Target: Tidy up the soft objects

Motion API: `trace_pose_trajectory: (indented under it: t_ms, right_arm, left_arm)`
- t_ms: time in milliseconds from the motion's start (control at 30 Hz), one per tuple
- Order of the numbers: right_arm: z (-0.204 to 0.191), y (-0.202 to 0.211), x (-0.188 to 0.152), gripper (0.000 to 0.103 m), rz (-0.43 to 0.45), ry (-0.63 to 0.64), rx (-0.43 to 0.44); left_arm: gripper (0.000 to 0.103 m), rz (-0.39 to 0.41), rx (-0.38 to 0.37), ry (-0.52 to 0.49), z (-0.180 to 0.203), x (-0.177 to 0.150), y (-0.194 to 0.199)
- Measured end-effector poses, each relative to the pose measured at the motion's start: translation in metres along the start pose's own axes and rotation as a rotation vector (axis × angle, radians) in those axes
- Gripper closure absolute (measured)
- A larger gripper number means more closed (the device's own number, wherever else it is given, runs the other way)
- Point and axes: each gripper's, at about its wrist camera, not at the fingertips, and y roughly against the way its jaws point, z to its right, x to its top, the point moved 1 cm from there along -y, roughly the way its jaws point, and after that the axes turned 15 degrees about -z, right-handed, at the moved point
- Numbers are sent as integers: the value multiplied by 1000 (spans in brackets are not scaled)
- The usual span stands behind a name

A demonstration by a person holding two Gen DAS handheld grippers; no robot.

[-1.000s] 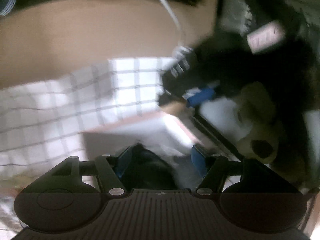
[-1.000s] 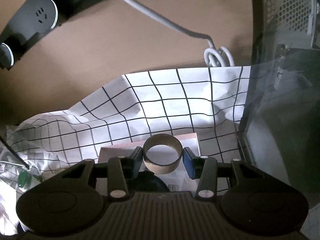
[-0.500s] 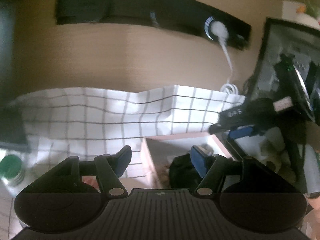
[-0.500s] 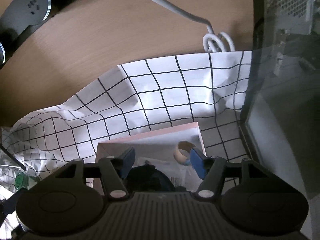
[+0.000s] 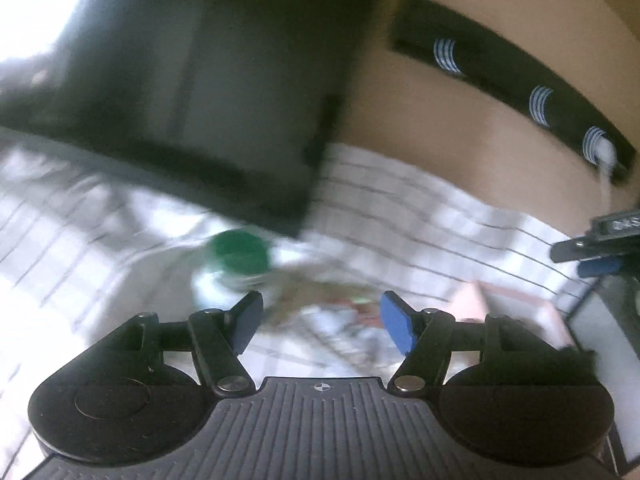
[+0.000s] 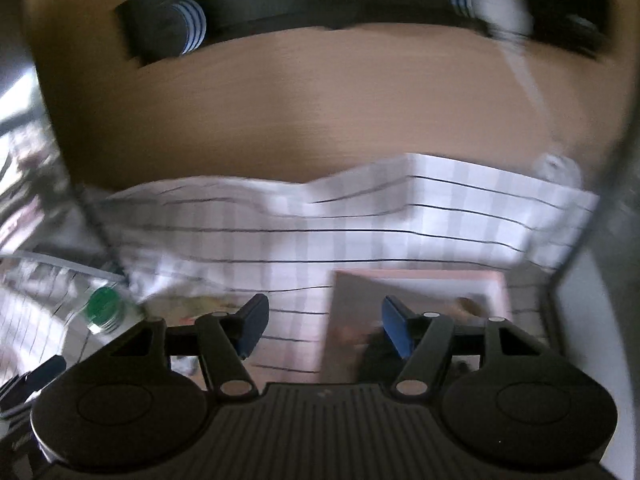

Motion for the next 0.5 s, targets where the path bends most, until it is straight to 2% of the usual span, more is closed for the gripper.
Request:
trace_pose_trajectory:
  t_ms: [133,300,400,500]
  right_arm:
    - [-56,-24,5,34,-66,94,15]
    - [-121,-76,9,34,-202,249,22]
    - [-143,-113,22,34,-277,248,-1]
    - [-151,-150,36,34,-357,184,-16]
  left_arm:
    - [33,-33,12,56,-41,-7,-2]
    - [33,-92,-29,32,-60,-19,-8]
    - [33,-129,-27,10,-66,-30,-8]
    - [33,-166,-34,14,-75,-39,-11]
